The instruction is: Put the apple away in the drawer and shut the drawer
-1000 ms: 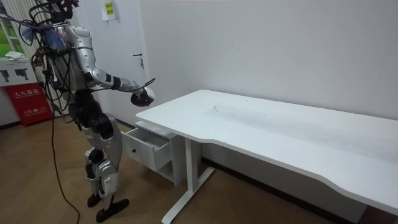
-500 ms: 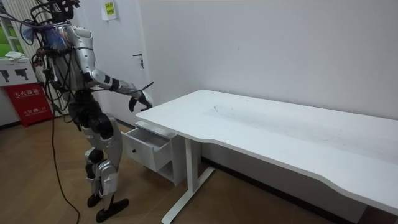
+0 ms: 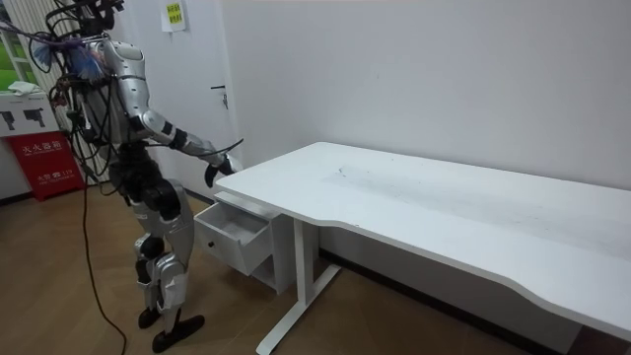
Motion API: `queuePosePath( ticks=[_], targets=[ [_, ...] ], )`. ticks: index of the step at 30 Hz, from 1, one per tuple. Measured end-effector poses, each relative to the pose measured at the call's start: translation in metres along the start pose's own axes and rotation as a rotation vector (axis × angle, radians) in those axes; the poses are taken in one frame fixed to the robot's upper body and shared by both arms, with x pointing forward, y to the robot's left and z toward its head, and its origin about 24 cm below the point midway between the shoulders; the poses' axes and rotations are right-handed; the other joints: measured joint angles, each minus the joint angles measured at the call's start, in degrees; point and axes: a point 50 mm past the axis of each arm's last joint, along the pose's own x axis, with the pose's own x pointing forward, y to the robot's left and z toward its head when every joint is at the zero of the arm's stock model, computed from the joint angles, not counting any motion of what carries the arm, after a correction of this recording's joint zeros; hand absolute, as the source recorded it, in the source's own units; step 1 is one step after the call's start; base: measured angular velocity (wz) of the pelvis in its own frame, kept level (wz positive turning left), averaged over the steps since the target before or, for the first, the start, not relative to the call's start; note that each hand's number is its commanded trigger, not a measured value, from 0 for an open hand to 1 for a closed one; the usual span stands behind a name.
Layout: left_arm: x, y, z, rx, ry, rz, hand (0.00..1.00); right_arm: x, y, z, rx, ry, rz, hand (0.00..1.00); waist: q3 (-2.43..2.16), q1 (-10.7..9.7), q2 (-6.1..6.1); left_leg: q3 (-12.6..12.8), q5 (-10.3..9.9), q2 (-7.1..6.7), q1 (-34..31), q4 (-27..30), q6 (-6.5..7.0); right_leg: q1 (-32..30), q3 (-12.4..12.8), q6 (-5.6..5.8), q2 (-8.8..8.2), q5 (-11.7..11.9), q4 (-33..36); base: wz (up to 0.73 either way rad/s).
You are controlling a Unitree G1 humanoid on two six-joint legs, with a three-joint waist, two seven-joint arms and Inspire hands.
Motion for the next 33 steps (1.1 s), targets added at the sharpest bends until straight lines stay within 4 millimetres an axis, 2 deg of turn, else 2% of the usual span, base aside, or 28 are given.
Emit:
queuePosePath(
  ticks=[5, 6, 10, 11, 16, 19, 20, 21, 22, 23, 24, 25, 26, 27, 28, 29, 31, 32, 33],
  targets=[
    [-0.001, 0.000, -0.004, -0.008, 0.013, 0.019, 0.00, -0.002, 0.008, -0.028, 0.066, 0.112, -0.012, 0.00, -0.05, -0.33, -0.14, 0.32, -0.03, -0.12, 0.58, 0.02, 0.07, 0.27, 0.10, 0.03, -0.15, -0.02, 0.05, -0.01],
    [-0.001, -0.001, -0.008, -0.005, 0.026, 0.021, 0.00, -0.004, 0.011, -0.037, 0.091, 0.147, -0.019, 0.00, 0.10, -0.52, 0.11, 0.34, -0.02, -0.18, 0.58, -0.11, 0.09, 0.45, 0.08, 0.06, -0.17, -0.03, 0.04, 0.00],
    [-0.002, -0.001, -0.015, 0.004, 0.051, 0.038, 0.00, -0.020, 0.022, -0.076, 0.192, 0.302, -0.065, 0.00, 0.03, -0.66, 0.18, 0.32, -0.19, -0.35, 0.51, -0.11, 0.37, 0.60, 0.22, 0.40, -0.39, -0.24, 0.04, 0.02],
    [-0.003, -0.001, -0.017, -0.003, 0.060, 0.041, 0.00, -0.022, 0.024, -0.081, 0.212, 0.320, -0.073, 0.00, 0.03, -0.76, 0.18, 0.32, -0.20, -0.37, 0.48, 0.00, 0.39, 0.58, 0.21, 0.43, -0.42, -0.26, 0.05, 0.00],
    [-0.004, -0.001, -0.026, -0.021, 0.100, 0.053, 0.00, -0.041, 0.041, -0.117, 0.355, 0.501, -0.100, 0.00, -0.23, -2.03, 0.65, 0.69, -0.47, -0.64, 0.73, 0.50, 0.90, 0.41, 0.30, 1.04, -0.92, -0.62, 1.13, 0.00],
    [-0.003, -0.001, -0.022, -0.023, 0.094, 0.052, 0.00, -0.047, 0.044, -0.126, 0.360, 0.560, -0.114, 0.00, -0.23, -3.44, 1.31, 0.67, -1.23, -0.72, -0.19, 2.25, 1.52, -1.14, -0.25, 1.79, -1.62, -1.55, 4.77, 0.06],
    [-0.002, -0.002, -0.017, -0.025, 0.090, 0.046, 0.00, -0.052, 0.046, -0.132, 0.380, 0.595, -0.124, 0.00, -0.21, -4.00, 2.38, 0.83, -2.19, -0.72, -1.30, 4.02, 1.93, -3.61, -0.25, 2.03, -2.06, -2.03, 9.49, 0.00],
    [0.000, -0.002, -0.012, -0.029, 0.088, 0.039, 0.00, -0.055, 0.046, -0.137, 0.399, 0.635, -0.136, 0.00, 0.12, -3.94, 2.94, 1.35, -3.02, -0.51, -2.03, 5.02, 2.52, -7.40, -0.06, 2.40, -3.01, -2.26, 16.78, -0.06],
    [0.001, -0.002, -0.009, -0.030, 0.084, 0.039, 0.00, -0.059, 0.048, -0.142, 0.418, 0.672, -0.145, 0.00, 0.07, -4.21, 3.01, 1.82, -3.36, -1.01, -2.41, 5.51, 3.12, -12.29, 0.18, 2.63, -5.17, -2.08, 25.96, -0.10],
    [0.001, -0.001, -0.007, -0.032, 0.078, 0.041, 0.00, -0.061, 0.048, -0.144, 0.420, 0.687, -0.149, 0.00, 0.07, -4.36, 2.82, 1.99, -3.63, -1.80, -2.55, 6.09, 3.59, -14.48, 0.18, 3.13, -6.48, -1.69, 30.41, 0.00],
    [0.001, 0.000, -0.007, -0.035, 0.076, 0.040, 0.00, -0.067, 0.050, -0.150, 0.440, 0.722, -0.159, 0.00, -0.05, -4.88, 2.80, 2.18, -4.46, -2.88, -2.87, 7.44, 4.64, -18.55, 0.21, 4.30, -8.84, 0.39, 38.27, 0.00],
    [0.001, -0.001, -0.007, -0.033, 0.077, 0.038, 0.00, -0.073, 0.051, -0.156, 0.467, 0.758, -0.166, 0.00, -0.16, -5.25, 3.51, 2.34, -5.20, -3.22, -3.29, 8.81, 5.48, -22.77, 1.07, 4.17, -10.33, 5.26, 44.81, -0.14],
    [0.002, -0.001, -0.006, -0.034, 0.074, 0.036, 0.00, -0.077, 0.052, -0.158, 0.477, 0.775, -0.167, 0.00, -0.20, -5.26, 4.22, 2.63, -5.60, -2.89, -3.77, 9.47, 5.82, -25.01, 1.61, 4.29, -10.36, 8.31, 46.79, -0.38],
    [0.001, -0.001, -0.009, -0.033, 0.085, 0.037, 0.00, -0.081, 0.056, -0.162, 0.510, 0.803, -0.165, 0.00, -0.14, -5.20, 5.26, 3.28, -6.05, -2.22, -4.71, 10.48, 6.44, -29.69, 2.17, 4.58, -10.63, 16.13, 51.56, -0.42],
    [0.001, 0.002, -0.013, -0.036, 0.098, 0.044, 0.00, -0.085, 0.062, -0.164, 0.549, 0.825, -0.158, 0.00, -0.06, -5.38, 5.85, 3.75, -6.45, -1.44, -5.54, 12.03, 7.21, -35.02, 3.42, 4.36, -10.79, 21.33, 58.57, -0.34],
    [0.001, 0.004, -0.013, -0.036, 0.102, 0.050, 0.00, -0.086, 0.064, -0.165, 0.569, 0.829, -0.158, 0.00, 0.07, -5.59, 5.90, 3.74, -6.66, -1.20, -5.84, 12.78, 7.54, -38.08, 3.87, 4.56, -10.81, 20.03, 64.98, -0.14],
    [0.000, 0.007, -0.019, -0.059, 0.146, 0.056, 0.00, -0.099, 0.077, -0.172, 0.654, 0.874, -0.156, 0.00, 0.07, -6.06, 6.21, 3.71, -7.09, 0.32, -7.38, 14.54, 8.28, -49.68, 2.84, 3.84, -10.23, 12.28, 89.25, -0.03],
    [0.000, 0.007, -0.020, -0.069, 0.157, 0.056, 0.00, -0.102, 0.079, -0.173, 0.672, 0.883, -0.154, 0.00, 0.20, -6.22, 6.47, 3.56, -7.16, 0.95, -7.77, 14.96, 8.39, -52.22, 2.08, 3.75, -9.73, 10.84, 93.10, 0.00],
    [-0.001, 0.008, -0.023, -0.080, 0.184, 0.056, 0.00, -0.106, 0.084, -0.175, 0.693, 0.906, -0.148, 0.00, 0.33, -6.56, 6.93, 3.37, -7.25, 2.28, -8.48, 15.70, 8.51, -57.15, 0.04, 3.60, -9.09, 8.51, 98.75, -0.04]
  ],
)
